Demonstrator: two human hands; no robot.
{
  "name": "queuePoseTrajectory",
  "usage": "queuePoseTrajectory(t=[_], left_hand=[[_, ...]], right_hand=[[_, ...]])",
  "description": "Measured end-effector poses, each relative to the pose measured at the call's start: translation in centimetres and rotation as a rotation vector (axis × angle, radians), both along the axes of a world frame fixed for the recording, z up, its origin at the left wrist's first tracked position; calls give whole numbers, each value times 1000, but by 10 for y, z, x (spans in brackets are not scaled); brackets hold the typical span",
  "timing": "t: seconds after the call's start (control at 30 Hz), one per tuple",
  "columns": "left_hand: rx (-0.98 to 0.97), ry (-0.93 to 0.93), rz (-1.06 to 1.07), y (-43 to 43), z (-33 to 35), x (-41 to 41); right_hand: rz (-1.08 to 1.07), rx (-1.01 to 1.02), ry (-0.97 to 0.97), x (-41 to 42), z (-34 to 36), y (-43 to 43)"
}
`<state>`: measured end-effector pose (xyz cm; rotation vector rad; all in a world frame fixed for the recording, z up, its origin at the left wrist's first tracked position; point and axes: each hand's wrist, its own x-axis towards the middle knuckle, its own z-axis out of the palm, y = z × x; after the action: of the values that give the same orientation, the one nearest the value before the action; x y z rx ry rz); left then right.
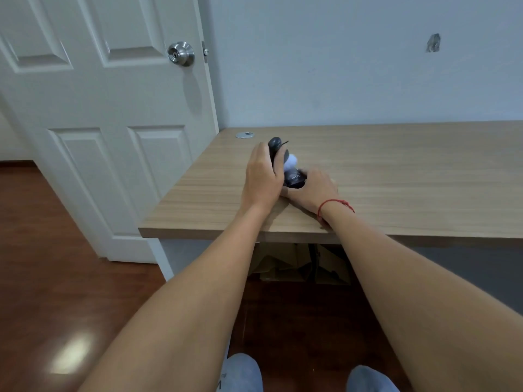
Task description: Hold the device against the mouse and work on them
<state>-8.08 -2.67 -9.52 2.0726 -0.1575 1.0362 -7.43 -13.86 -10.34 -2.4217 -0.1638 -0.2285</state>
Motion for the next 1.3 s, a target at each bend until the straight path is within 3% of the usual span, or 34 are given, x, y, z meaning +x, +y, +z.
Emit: queuePoseTrajectory(t=[0.23,0.43,0.53,0.6,0.7,0.77,0.87,1.07,1.17,1.3], left_hand=[[29,67,53,-3,-1,-2],[139,33,-67,-6,-2,-4],[88,51,36,-4,-2,-1],[63,15,-4,-2,0,-2],[171,27,-113,-6,-1,-5],[195,27,-69,-9,-4,-1],[171,-26,6,-9,-3,2],[179,5,-100,-6,-3,1],[38,34,2,-3,-2,6],[-22,53,-49,0,0,3]], right_hand=[[-36,90,22,-5,3,0],[-14,118,45,-6,5,-2],[-56,98,56,-5,5,0],[-36,76,51,-4,5,0],[-4,71,42,-4,5,-1],[-15,89,42,-6,6,-1],[-29,102,55,-7,6,-1],[-3,108,50,-6,5,-2],[-48,88,44,-6,5,-1],[-33,77,45,-4,3,-1]])
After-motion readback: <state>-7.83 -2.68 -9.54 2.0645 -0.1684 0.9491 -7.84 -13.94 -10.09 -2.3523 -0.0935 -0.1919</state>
